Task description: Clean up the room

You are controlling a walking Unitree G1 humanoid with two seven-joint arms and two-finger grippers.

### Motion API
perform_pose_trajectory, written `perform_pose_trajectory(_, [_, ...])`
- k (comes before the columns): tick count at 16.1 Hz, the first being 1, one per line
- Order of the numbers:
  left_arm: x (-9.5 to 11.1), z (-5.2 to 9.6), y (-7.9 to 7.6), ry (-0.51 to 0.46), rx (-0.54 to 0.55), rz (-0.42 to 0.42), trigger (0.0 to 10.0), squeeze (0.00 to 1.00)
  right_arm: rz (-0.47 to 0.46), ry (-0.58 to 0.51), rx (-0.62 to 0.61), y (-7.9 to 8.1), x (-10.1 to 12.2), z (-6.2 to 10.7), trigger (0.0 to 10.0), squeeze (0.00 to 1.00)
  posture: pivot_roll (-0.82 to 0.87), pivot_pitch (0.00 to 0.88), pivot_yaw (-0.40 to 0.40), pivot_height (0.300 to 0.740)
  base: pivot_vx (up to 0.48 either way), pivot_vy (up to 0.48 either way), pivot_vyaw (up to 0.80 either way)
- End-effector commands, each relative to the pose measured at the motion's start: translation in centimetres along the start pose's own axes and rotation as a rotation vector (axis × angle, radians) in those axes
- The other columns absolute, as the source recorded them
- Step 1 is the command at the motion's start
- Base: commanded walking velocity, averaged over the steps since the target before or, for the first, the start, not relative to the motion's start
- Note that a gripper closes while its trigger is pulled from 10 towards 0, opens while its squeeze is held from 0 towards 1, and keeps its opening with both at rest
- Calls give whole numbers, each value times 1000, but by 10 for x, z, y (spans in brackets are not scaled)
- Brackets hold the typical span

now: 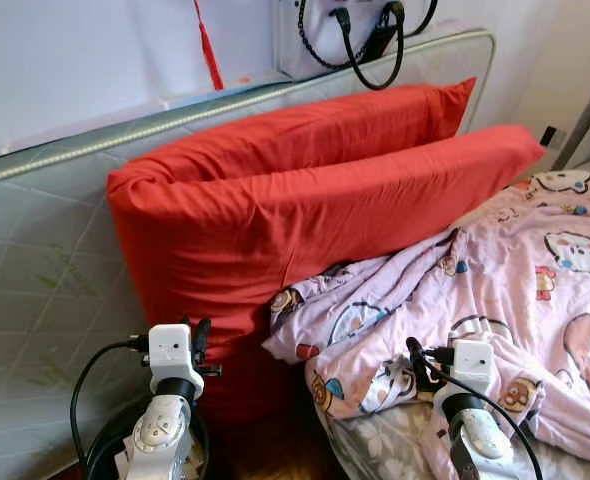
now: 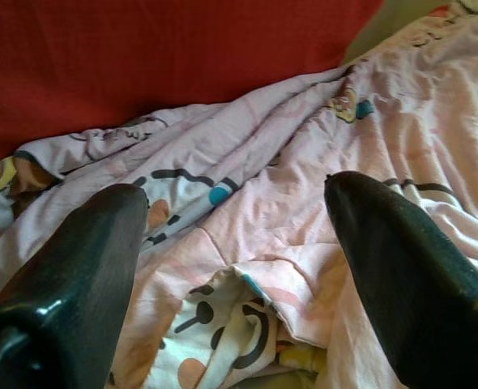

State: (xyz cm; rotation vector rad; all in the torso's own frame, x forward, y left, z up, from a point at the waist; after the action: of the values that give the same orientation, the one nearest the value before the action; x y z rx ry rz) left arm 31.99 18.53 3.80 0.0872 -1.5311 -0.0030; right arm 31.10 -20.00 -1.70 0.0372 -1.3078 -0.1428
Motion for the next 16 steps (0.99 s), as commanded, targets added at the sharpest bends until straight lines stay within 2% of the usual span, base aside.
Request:
perform_pose_trajectory(1, [2, -1, 4, 1, 7, -1, 10000, 0, -4, -19, -3, 2, 6, -3, 10000, 0, -7, 0, 58, 700, 0, 0, 0])
perform_pose_trajectory(3, [2, 0, 2, 6, 3, 1, 10000, 0, -2, 3, -7, 5, 4, -5, 10000, 0, -10, 0, 59, 700, 0, 0, 0])
perform_pose_trajectory(6, [3, 0, -2, 6, -4, 7, 10000, 0, -6, -12, -10, 2, 7, -5, 10000, 0, -10, 0, 55, 665, 0, 0, 0])
perform_pose_trajectory(10, [3, -1, -2, 12, -6, 8, 10000, 0, -19, -11, -14, 1, 7, -5, 10000, 0, -3, 0, 50, 665, 0, 0, 0])
perform_pose_trajectory(16, [7, -3, -1, 9, -9, 9, 10000, 0, -30, 26, 15, 13, 3, -8, 10000, 0, 5, 0, 52, 655, 0, 0, 0])
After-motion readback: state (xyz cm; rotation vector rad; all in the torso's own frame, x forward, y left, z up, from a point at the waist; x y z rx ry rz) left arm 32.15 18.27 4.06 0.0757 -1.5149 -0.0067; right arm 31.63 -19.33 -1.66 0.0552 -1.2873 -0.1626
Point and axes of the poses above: a point about 5 cm out from each wrist's last joint towards the gripper, its own z axis pointing back from the gripper into the wrist, its own x axis along the axis of the wrist's last joint, y = z × x, the point moved 5 cm from there along -z, pointing out of the wrist towards the gripper, and after that the axes turned 3 degrees about -z, right-handed, at the moved point
